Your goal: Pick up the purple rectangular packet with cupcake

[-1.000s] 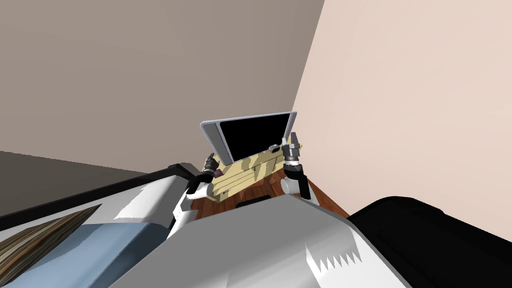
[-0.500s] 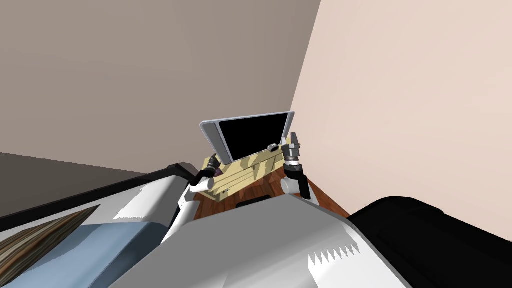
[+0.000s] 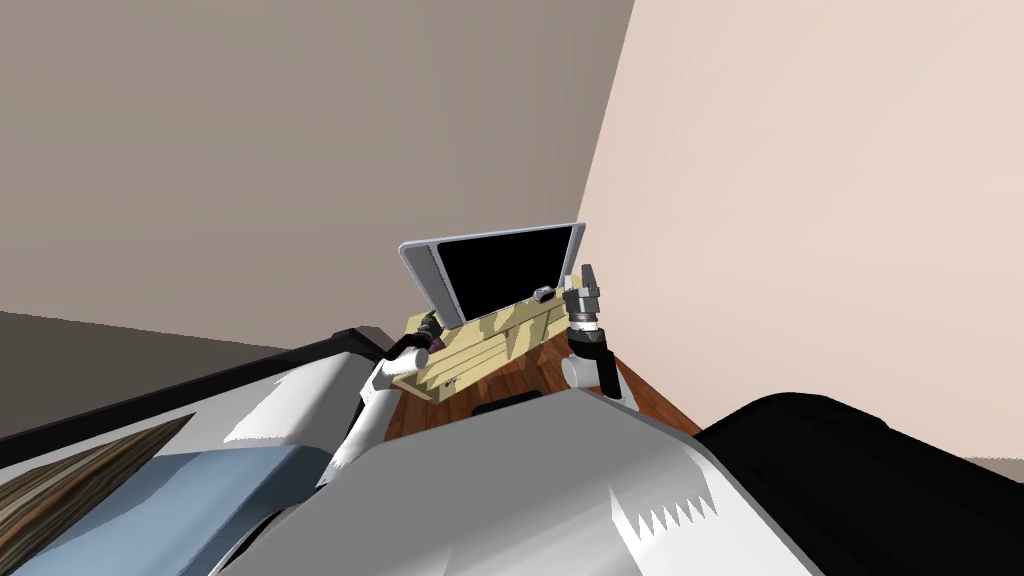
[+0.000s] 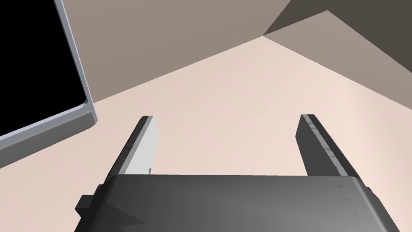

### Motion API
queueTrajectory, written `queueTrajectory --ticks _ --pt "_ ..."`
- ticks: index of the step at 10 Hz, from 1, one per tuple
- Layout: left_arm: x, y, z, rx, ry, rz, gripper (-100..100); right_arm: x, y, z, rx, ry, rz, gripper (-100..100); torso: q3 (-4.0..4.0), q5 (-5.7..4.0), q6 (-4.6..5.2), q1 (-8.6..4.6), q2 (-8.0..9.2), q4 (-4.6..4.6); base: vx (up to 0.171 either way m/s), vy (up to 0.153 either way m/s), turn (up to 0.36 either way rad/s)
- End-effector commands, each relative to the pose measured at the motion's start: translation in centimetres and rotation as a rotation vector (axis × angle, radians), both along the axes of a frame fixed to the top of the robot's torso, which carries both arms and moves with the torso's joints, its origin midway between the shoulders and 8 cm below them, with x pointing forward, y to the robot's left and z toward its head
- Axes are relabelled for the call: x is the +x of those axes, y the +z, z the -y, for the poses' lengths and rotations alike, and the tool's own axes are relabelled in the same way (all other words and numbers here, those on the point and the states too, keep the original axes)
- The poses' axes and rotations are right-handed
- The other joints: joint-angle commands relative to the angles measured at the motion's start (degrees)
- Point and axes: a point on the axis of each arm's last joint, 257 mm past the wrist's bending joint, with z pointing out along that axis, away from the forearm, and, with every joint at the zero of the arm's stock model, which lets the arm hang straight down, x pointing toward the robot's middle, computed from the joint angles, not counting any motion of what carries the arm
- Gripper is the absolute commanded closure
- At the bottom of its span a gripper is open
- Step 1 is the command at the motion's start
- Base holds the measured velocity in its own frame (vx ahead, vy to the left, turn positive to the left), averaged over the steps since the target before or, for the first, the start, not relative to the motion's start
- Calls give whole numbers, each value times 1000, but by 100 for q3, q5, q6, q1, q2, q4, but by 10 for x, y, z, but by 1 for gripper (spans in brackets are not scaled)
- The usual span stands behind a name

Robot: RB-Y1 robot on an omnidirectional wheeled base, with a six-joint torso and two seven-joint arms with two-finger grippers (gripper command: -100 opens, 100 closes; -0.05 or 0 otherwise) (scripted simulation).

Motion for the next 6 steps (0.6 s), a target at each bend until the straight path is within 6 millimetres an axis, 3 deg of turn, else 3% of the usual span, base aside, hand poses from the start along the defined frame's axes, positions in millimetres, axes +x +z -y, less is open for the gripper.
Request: queueTrajectory --ticks 1,2,3,4,5,6 --pt "9 -7 0 -17 -2 -50 -100 0 0 0 0 0 0 0 0 0 0 0 0 0 -22 17 -64" --pt "5 -23 -4 -18 5 -91 -100 0 0 0 0 0 0 0 0 0 1 2 0 0 -17 17 -27" --pt "15 -20 -3 -31 0 -114 -100 0 0 0 0 0 0 0 -1 1 -1 1 -2 -1 -18 22 -49" --pt "8 -40 -8 -32 11 -164 -100 0 0 0 0 0 0 0 -1 0 1 3 -2 0 -15 22 -41" --pt "18 -35 -7 -43 6 -183 -100 0 0 0 0 0 0 0 -1 1 -2 4 -2 -1 -15 21 -55" --pt "11 -53 -11 -45 15 -230 -100 0 0 0 0 0 0 0 -2 0 1 3 -3 0 -13 21 -42"
